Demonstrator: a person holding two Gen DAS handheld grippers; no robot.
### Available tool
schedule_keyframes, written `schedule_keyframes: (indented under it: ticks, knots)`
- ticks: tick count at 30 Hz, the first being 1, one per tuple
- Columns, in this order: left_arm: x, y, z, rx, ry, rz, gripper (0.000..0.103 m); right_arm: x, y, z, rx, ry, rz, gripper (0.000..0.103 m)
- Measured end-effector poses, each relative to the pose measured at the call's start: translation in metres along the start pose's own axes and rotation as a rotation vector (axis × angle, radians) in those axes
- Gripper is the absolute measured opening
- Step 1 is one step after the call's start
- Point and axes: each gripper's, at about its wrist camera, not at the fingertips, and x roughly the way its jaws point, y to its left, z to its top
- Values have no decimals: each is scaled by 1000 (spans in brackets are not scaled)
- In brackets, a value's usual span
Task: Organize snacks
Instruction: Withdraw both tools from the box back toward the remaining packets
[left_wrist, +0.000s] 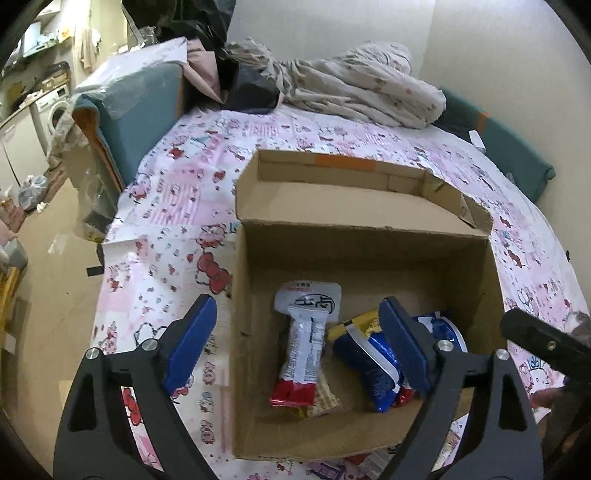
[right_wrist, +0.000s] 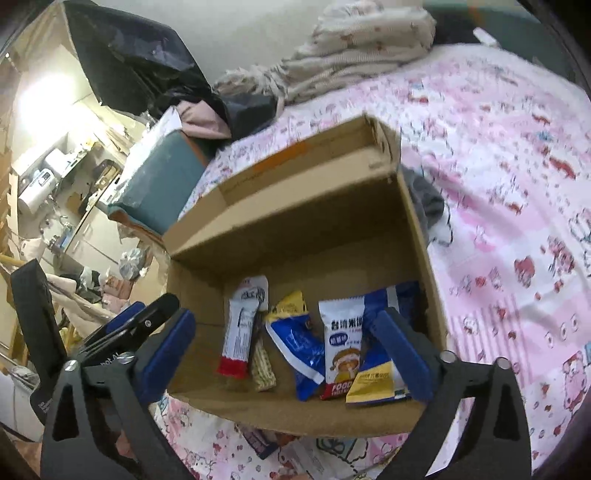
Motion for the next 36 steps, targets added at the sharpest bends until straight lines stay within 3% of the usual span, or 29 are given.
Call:
schedule_keyframes:
  ticks: [5, 14, 20, 36]
  knots:
    - [-14, 11, -4, -46, -60, 63, 103, -5, 3, -3, -53, -21, -48, 103]
    - [-31, 10, -10, -16, -62, 31, 103, -23, 4, -16, -70, -31, -82, 103]
    - [-63, 15, -19, -18, -157, 52, 103, -42, 6, -26, -78, -59, -94, 103]
    - [-95, 45, -58, -133, -99, 67, 103, -70, 5, -69, -91, -21, -103, 103]
